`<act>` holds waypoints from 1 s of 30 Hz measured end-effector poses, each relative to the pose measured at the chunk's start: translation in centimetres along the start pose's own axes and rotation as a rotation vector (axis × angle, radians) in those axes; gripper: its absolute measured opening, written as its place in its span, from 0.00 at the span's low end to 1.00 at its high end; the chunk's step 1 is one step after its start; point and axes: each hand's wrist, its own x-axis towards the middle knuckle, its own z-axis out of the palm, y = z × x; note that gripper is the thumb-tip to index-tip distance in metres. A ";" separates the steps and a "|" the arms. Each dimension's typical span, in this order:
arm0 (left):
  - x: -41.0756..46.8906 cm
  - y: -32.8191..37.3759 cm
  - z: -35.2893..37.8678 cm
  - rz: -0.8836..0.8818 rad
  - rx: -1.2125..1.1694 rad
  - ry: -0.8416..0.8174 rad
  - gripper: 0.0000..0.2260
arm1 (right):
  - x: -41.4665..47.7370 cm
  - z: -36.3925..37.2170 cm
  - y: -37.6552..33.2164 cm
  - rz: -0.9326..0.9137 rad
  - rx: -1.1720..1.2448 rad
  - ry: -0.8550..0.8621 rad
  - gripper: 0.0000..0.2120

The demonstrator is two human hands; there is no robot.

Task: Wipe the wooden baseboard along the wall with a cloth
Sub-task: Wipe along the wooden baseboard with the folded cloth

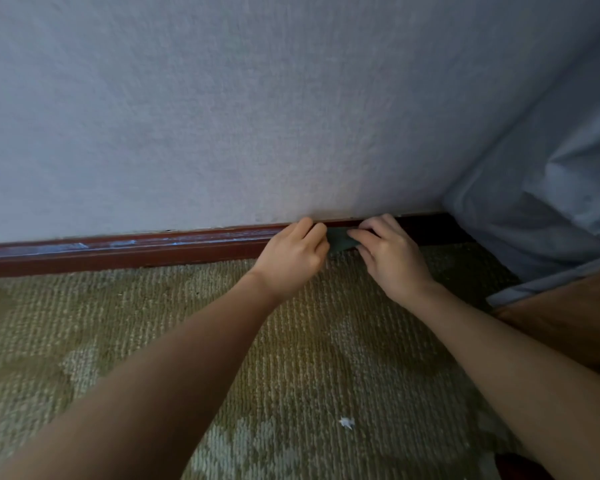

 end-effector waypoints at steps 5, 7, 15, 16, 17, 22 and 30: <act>-0.9 -0.6 -0.5 -0.022 0.003 0.009 0.13 | 0.0 0.6 -1.3 0.013 -0.024 0.041 0.12; -2.1 -0.7 -0.5 -0.096 -0.024 0.028 0.13 | 0.3 1.0 -2.1 -0.036 -0.055 0.018 0.14; -1.3 -0.1 -0.3 -0.053 0.038 0.017 0.14 | 0.2 0.5 -1.2 -0.056 -0.096 -0.024 0.15; -1.4 0.0 -0.3 -0.065 0.026 0.018 0.14 | 0.2 0.7 -1.5 -0.028 -0.092 -0.002 0.15; -1.6 0.1 -0.3 -0.086 0.007 0.020 0.14 | 0.2 0.9 -1.9 -0.009 -0.087 0.021 0.15; -3.1 -0.9 -0.4 -0.145 -0.021 0.048 0.15 | 0.8 1.6 -3.2 -0.042 -0.069 0.046 0.14; -2.7 -0.9 0.3 -0.029 0.032 0.038 0.14 | 0.4 1.6 -2.5 -0.011 -0.068 0.015 0.13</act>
